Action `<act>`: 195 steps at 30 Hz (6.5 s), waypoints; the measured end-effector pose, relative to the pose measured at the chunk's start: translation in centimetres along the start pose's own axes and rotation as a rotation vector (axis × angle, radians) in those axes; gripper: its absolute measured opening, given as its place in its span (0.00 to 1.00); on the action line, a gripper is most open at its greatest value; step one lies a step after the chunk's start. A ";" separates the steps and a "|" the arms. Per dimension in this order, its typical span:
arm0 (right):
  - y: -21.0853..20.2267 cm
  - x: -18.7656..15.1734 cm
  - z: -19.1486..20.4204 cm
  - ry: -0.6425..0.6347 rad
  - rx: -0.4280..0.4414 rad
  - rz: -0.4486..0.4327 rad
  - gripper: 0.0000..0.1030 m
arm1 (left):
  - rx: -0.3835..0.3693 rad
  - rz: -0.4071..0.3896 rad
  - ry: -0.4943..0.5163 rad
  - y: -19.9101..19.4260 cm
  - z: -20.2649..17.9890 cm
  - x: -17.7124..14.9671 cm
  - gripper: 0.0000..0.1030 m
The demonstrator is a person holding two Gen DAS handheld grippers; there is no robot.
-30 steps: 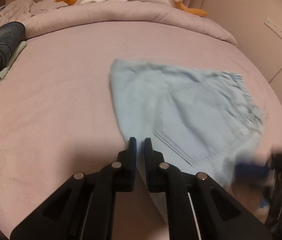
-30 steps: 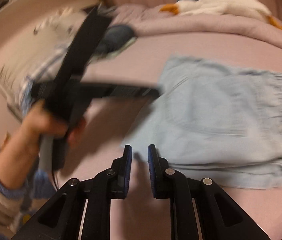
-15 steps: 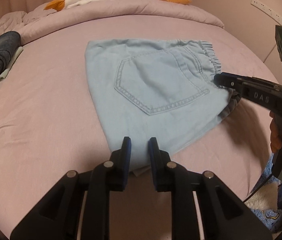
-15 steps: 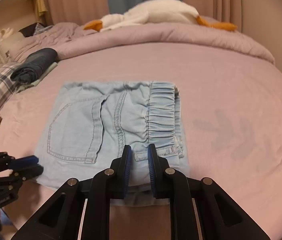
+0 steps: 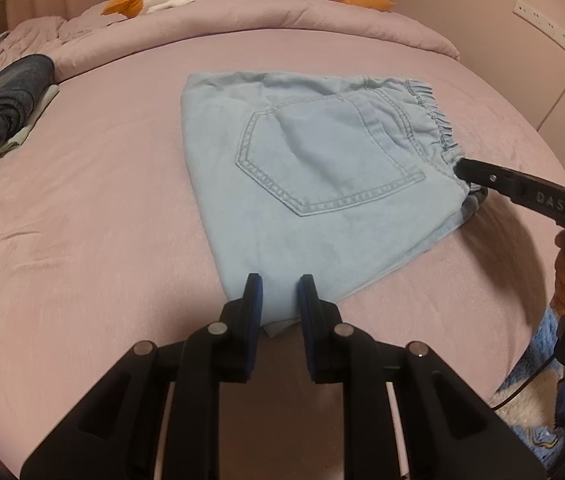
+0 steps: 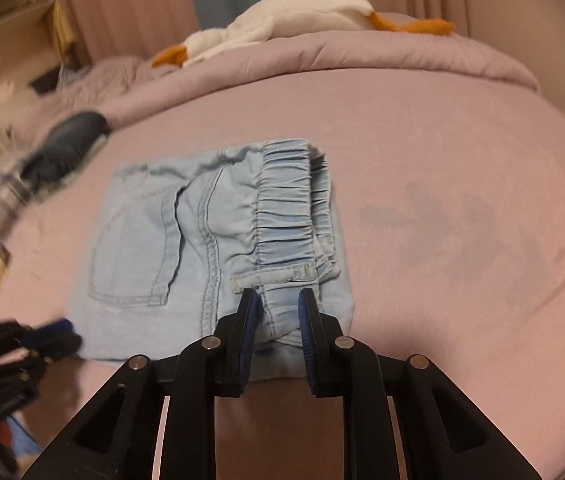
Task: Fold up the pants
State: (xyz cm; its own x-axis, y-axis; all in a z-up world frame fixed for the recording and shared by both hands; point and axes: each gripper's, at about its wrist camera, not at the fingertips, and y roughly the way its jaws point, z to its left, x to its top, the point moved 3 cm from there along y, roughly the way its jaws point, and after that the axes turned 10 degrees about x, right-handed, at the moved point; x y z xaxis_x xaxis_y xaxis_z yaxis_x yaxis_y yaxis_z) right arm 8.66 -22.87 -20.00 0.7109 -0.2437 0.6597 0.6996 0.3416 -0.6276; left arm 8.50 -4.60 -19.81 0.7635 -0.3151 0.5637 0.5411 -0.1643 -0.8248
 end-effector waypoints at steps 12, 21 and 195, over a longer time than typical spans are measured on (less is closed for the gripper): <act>-2.2 0.0 4.2 -0.135 0.107 -0.092 0.21 | -0.007 -0.034 -0.006 -0.2 -2.8 1.5 0.33; 1.4 -2.6 1.8 -0.076 0.127 0.063 0.21 | -0.023 -0.009 0.019 0.6 -3.1 1.2 0.35; 7.7 6.9 4.3 0.055 0.239 0.097 0.59 | -0.005 -0.014 -0.366 5.2 16.1 6.6 0.48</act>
State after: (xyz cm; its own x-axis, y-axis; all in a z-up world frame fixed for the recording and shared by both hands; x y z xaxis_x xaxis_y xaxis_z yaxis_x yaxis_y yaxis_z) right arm 18.68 -18.02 -18.51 0.7815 -0.2462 0.5733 0.5953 0.5693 -0.5670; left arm 22.03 7.50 -19.71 0.8319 0.0426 0.5533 0.5516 -0.1716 -0.8162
